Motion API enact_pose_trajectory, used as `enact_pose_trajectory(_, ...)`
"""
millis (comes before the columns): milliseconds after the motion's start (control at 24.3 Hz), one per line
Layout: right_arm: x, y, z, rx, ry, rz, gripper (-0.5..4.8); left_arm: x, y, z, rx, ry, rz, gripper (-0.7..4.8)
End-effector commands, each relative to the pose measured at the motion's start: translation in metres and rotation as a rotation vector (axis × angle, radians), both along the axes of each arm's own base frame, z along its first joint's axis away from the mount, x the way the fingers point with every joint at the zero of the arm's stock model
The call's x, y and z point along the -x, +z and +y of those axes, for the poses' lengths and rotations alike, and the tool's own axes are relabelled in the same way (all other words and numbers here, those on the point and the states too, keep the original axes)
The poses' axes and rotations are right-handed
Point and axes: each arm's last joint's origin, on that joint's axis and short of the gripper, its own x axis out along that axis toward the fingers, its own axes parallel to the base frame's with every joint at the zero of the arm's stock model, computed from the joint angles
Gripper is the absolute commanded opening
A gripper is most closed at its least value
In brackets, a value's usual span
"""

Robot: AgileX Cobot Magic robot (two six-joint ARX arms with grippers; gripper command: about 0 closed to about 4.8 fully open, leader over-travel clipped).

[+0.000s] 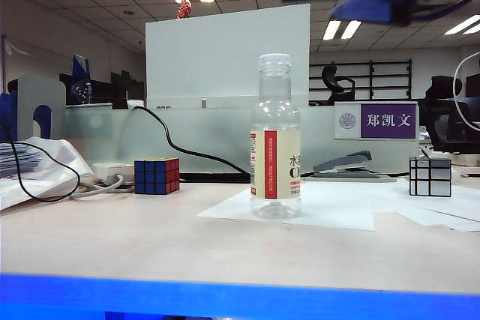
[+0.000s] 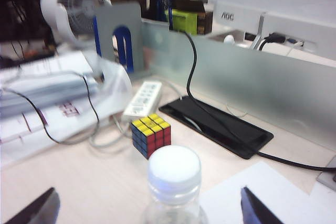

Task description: Flip the plastic bottle upside down.

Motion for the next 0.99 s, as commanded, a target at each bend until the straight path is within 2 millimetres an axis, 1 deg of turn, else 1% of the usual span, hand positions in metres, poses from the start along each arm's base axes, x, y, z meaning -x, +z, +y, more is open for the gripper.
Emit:
enact_pose_trajectory(41,-0.017,0.002,0.01,0.058,0.009,-0.03,4.79,0.001,0.002,0.0,-0.003,-0.002,-0.008,1.61)
enact_pose_trajectory(206,-0.038,-0.003,0.021,0.075,0.011,0.002,4.79,0.0,0.001,0.0,-0.004,0.001,0.001,1.61)
enact_pose_trajectory(288,-0.044,-0.005,0.024,0.081,0.01,0.013,4.79,0.0,0.001,0.0,-0.005,0.003,0.0,1.61)
enact_pose_trajectory(494,-0.06,-0.019,0.032,0.105,0.012,0.058,4.79,0.0,0.001,0.001,0.001,0.02,0.0,1.61)
enact_pose_trajectory(618,-0.066,-0.027,0.036,0.117,0.015,0.082,4.79,0.0,0.001,0.001,0.002,0.026,-0.002,1.61)
enact_pose_trajectory(988,-0.076,-0.05,0.042,0.138,0.017,0.13,4.79,0.0,0.001,0.001,0.004,0.035,-0.001,1.61)
